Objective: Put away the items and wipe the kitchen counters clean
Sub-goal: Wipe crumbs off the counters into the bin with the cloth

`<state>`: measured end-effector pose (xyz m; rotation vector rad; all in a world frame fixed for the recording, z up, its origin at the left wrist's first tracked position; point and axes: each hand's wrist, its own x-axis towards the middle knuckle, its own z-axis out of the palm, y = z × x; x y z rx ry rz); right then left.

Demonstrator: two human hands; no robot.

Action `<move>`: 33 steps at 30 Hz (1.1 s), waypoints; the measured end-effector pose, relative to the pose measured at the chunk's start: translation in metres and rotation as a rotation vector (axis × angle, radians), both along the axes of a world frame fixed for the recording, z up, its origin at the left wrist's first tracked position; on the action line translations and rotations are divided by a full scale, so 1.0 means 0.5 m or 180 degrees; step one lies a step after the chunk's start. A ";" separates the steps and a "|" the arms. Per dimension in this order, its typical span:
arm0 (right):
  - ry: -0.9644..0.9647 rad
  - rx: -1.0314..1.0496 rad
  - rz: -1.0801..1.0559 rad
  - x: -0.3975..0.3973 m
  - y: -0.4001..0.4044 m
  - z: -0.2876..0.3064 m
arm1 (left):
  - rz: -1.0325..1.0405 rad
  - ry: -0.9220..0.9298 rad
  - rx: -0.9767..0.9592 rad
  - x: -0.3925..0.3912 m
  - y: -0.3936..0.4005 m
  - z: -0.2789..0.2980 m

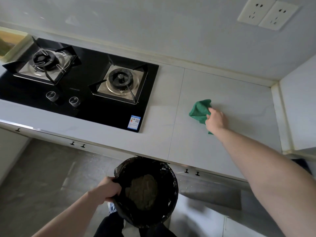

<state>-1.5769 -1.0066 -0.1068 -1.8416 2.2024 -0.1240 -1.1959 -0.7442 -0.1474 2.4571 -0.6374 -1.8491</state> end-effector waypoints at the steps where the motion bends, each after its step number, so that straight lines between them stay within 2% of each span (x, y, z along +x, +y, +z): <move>1: 0.0052 0.0123 -0.0179 -0.025 0.010 -0.016 | 0.0004 -0.0005 0.0010 -0.003 0.001 -0.004; 4: 0.0144 0.0295 -0.0561 -0.067 0.082 -0.055 | 0.0034 -0.0012 0.0039 -0.005 0.005 -0.014; 11: 0.0392 -0.0001 -0.0433 -0.009 0.274 -0.044 | -0.0008 0.0101 0.0037 -0.004 0.007 -0.031; 15: -0.0010 -0.0128 -0.0333 0.109 0.368 -0.046 | -0.0062 0.0128 -0.0024 -0.013 0.002 -0.026; 19: -0.0551 -0.0004 0.0518 0.217 0.470 -0.052 | -0.0119 0.0121 -0.0043 -0.017 -0.004 -0.035; 22: -0.1041 0.0177 0.0841 0.256 0.490 -0.032 | -0.0134 0.0038 -0.0021 -0.019 -0.007 -0.029; 24: -0.1133 -0.0049 0.0654 0.251 0.474 -0.023 | -0.0157 -0.0041 -0.0020 -0.025 -0.011 -0.017; 27: -0.1304 -0.0551 -0.0031 0.197 0.415 -0.014 | -0.0168 -0.0133 -0.0086 -0.041 -0.016 0.006; 30: -0.1103 -0.0915 -0.0759 0.095 0.340 0.007 | -0.0189 -0.0140 -0.0112 -0.047 -0.019 0.008; 33: -0.0773 -0.0917 -0.1449 -0.023 0.283 0.017 | -0.0197 -0.0086 -0.0114 -0.049 -0.021 0.002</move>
